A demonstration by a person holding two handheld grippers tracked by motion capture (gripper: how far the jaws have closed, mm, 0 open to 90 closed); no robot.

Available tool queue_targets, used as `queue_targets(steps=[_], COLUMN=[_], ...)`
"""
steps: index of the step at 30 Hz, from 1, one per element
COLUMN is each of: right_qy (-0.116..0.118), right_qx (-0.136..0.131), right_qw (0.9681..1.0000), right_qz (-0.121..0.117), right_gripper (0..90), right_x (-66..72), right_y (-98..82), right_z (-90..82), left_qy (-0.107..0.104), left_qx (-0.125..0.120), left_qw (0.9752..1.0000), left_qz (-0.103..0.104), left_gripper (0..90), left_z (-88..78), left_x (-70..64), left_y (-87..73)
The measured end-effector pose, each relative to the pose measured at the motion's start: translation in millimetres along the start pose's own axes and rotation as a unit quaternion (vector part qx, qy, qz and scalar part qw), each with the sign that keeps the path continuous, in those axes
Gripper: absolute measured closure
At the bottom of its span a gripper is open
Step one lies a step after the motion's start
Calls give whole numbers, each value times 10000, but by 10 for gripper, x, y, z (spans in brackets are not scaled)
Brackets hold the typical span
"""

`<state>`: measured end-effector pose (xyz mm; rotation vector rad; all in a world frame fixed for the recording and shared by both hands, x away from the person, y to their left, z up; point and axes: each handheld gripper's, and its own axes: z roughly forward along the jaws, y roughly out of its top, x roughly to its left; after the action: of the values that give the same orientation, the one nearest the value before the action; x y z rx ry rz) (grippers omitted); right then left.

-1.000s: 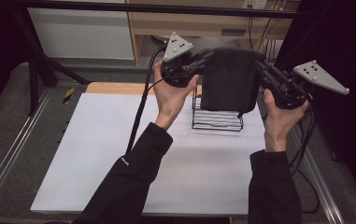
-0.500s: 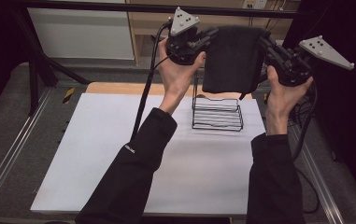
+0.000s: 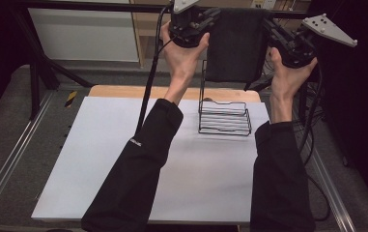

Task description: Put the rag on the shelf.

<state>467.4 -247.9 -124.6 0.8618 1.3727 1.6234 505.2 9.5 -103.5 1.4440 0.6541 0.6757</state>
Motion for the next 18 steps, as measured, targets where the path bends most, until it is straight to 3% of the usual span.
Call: queue_targets(steps=[11, 18], right_qy=[-72, -84], right_qx=[126, 291], right_qw=[9999, 9995], right_qz=[76, -3], right_gripper=[822, 821], right_x=[-173, -232], right_y=[-147, -260], right_z=[124, 133], left_qy=[-12, -3], left_qx=[93, 262], left_qw=[9999, 9993], left_qz=[110, 255], left_gripper=[804, 804], left_z=[214, 264], left_x=[55, 57], left_y=[-199, -301])
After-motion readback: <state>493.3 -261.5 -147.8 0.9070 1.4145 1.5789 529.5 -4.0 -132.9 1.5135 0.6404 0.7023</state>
